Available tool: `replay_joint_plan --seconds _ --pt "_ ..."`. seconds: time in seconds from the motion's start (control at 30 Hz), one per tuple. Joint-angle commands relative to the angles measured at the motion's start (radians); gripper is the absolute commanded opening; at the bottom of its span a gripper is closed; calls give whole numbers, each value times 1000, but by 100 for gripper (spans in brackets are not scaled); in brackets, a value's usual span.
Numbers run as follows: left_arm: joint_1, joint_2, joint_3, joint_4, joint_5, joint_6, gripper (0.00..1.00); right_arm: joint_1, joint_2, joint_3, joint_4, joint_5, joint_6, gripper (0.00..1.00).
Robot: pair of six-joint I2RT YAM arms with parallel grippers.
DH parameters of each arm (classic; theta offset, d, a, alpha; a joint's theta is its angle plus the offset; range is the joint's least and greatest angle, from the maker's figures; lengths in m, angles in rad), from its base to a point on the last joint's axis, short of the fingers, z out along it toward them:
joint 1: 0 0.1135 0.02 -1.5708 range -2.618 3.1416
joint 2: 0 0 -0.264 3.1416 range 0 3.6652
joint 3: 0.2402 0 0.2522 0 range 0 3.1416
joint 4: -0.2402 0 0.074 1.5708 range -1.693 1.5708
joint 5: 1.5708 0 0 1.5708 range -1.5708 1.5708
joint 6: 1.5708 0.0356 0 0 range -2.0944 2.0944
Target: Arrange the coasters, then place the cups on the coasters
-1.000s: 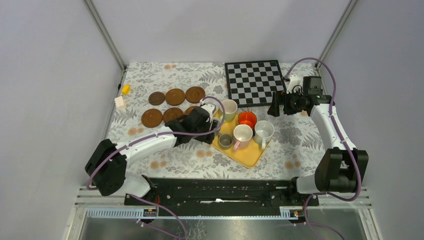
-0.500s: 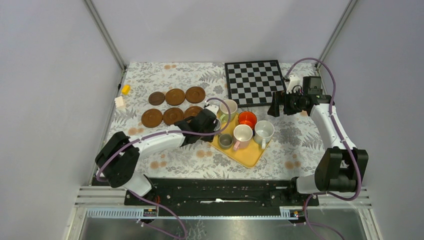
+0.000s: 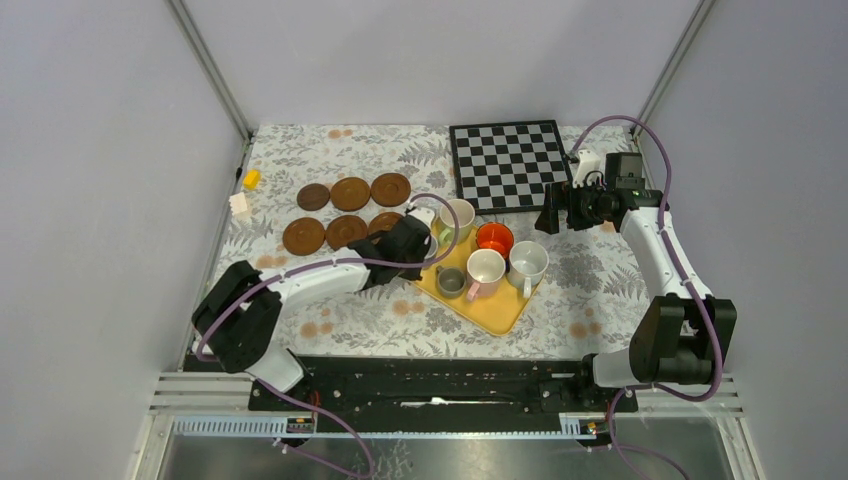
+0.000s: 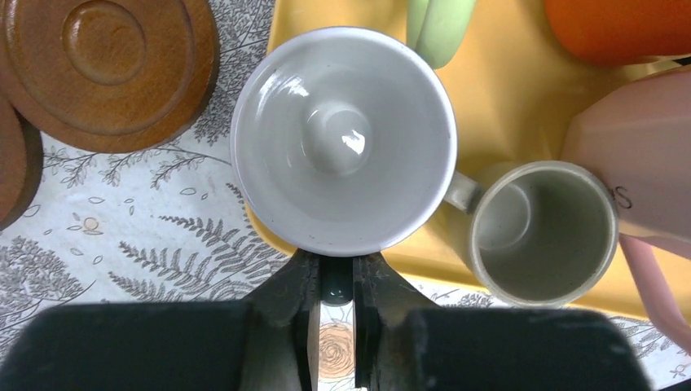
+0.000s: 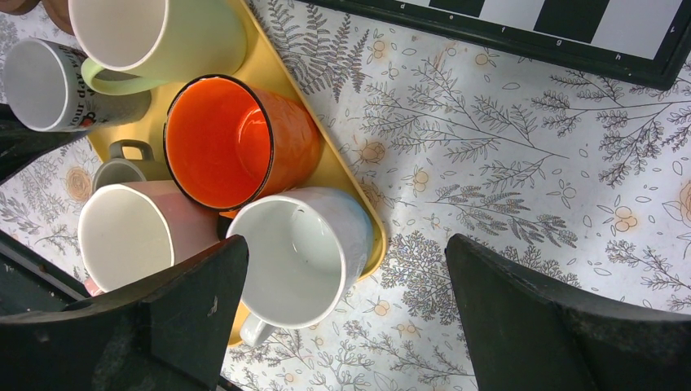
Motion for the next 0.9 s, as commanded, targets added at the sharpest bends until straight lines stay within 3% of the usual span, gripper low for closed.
replay_joint_plan --seconds 0.0,0.13,0.27,0.37,0.53,0.67,0.87 --pt "22 -95 17 -47 4 65 0 -4 1 9 -3 7 -12 98" --pt "81 -218 43 -131 108 145 0 -4 -1 9 -5 3 -17 98" --pt "226 -295 90 -230 285 210 0 -4 -7 3 -1 -1 -20 98" --pt "347 -310 126 -269 326 293 0 -4 -5 2 -3 -11 -22 98" --pt "540 -206 291 -339 334 410 0 -5 -8 11 -8 -23 -21 98" --pt "666 -120 368 -293 325 433 0 -4 -20 8 -1 -24 -16 98" --pt "807 74 523 -264 484 468 0 -4 -22 3 -3 -32 -24 98"
